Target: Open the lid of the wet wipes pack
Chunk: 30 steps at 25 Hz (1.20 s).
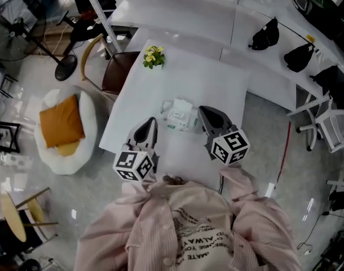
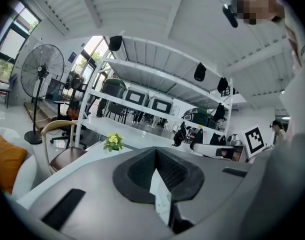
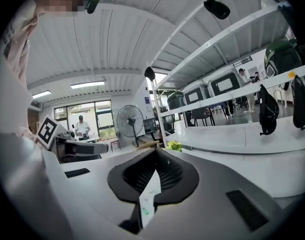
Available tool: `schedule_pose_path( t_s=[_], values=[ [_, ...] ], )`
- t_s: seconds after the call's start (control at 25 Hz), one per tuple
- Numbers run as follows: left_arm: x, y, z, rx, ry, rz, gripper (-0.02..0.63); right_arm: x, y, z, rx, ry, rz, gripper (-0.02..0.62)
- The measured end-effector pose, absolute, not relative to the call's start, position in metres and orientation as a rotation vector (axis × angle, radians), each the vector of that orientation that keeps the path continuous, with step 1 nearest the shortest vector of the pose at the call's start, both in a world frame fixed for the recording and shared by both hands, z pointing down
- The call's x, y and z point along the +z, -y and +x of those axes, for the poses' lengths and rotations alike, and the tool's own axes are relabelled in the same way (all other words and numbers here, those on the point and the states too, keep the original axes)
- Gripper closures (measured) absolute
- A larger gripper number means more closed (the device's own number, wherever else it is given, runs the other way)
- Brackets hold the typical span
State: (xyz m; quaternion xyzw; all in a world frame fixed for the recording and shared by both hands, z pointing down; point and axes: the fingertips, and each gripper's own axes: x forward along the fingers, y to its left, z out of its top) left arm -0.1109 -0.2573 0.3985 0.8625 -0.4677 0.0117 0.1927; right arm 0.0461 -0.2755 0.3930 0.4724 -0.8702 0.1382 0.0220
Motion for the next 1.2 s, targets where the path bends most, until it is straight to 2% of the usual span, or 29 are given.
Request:
schedule_pose_path(
  t_s=[0.56,1.2],
  values=[
    [0.352,0.246,-0.127,-0.045,1.398,2.482,0.607,0.332,0.260,0.061,0.294,2.751,1.568,0.597],
    [0.346,0.246,-0.144,-0.047,1.471,2.470,0.607,0.330,0.257,0.072,0.258,2.711,1.624,0.597]
  ],
)
